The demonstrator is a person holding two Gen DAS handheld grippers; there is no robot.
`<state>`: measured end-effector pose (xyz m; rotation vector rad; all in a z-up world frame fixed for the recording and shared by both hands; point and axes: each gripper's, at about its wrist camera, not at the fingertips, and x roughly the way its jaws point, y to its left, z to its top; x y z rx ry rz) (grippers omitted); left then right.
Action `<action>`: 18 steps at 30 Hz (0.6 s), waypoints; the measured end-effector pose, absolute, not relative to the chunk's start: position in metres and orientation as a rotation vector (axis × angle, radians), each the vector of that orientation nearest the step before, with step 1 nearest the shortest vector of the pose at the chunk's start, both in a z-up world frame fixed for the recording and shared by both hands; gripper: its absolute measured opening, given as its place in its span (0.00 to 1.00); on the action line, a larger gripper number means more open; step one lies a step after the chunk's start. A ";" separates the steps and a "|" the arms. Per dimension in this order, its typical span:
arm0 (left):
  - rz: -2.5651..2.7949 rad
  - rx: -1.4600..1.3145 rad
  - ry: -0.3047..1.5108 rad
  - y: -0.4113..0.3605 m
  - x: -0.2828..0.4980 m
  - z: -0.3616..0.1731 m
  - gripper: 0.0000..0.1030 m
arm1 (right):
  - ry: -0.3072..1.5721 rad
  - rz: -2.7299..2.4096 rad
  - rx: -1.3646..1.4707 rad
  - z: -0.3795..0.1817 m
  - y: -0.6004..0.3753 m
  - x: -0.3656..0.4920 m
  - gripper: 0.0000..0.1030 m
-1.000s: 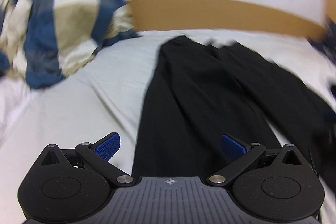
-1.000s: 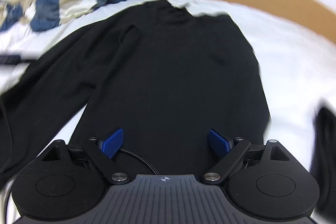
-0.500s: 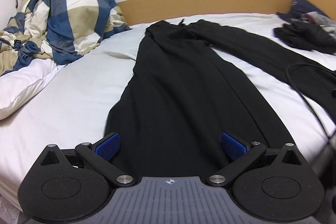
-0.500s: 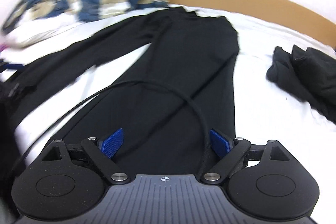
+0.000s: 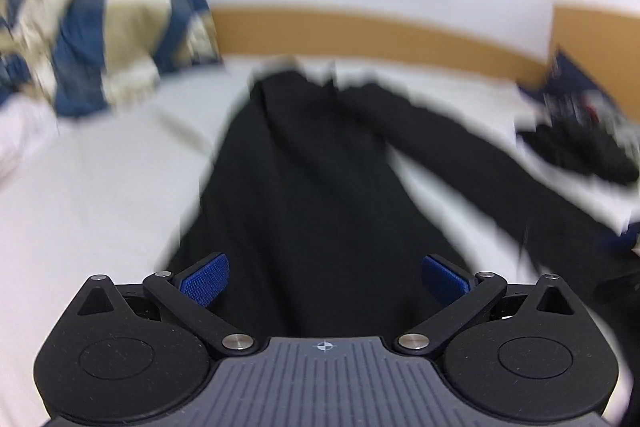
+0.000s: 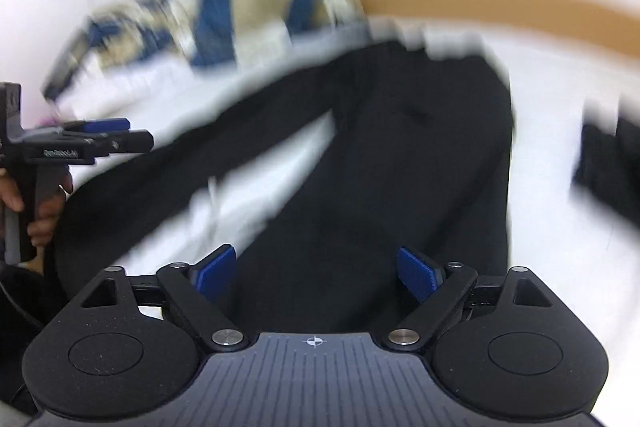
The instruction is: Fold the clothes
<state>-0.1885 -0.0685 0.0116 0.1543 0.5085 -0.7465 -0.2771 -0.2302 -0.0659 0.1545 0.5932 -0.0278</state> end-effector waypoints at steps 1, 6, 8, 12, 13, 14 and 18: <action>-0.752 0.196 0.497 -0.059 -0.200 0.005 0.99 | 0.588 0.002 0.111 -0.071 -0.223 -0.295 0.88; -0.740 0.190 0.432 -0.072 -0.189 0.021 0.99 | 0.633 0.131 -0.073 -0.056 -0.200 -0.344 0.90; -0.732 0.171 0.406 -0.081 -0.179 0.032 0.99 | 0.556 0.100 -0.100 -0.036 -0.206 -0.341 0.90; -0.708 0.132 0.363 -0.102 -0.159 0.051 0.99 | 0.410 -0.118 0.025 -0.014 -0.237 -0.280 0.94; -0.657 0.114 0.414 -0.118 -0.143 0.045 0.99 | 0.401 -0.180 0.075 -0.015 -0.246 -0.260 0.94; -0.594 0.110 0.490 -0.136 -0.122 0.038 0.99 | 0.416 -0.233 0.117 -0.021 -0.255 -0.241 0.94; -0.494 0.143 0.696 -0.164 -0.089 0.009 0.99 | 0.555 -0.349 0.127 -0.042 -0.269 -0.221 0.94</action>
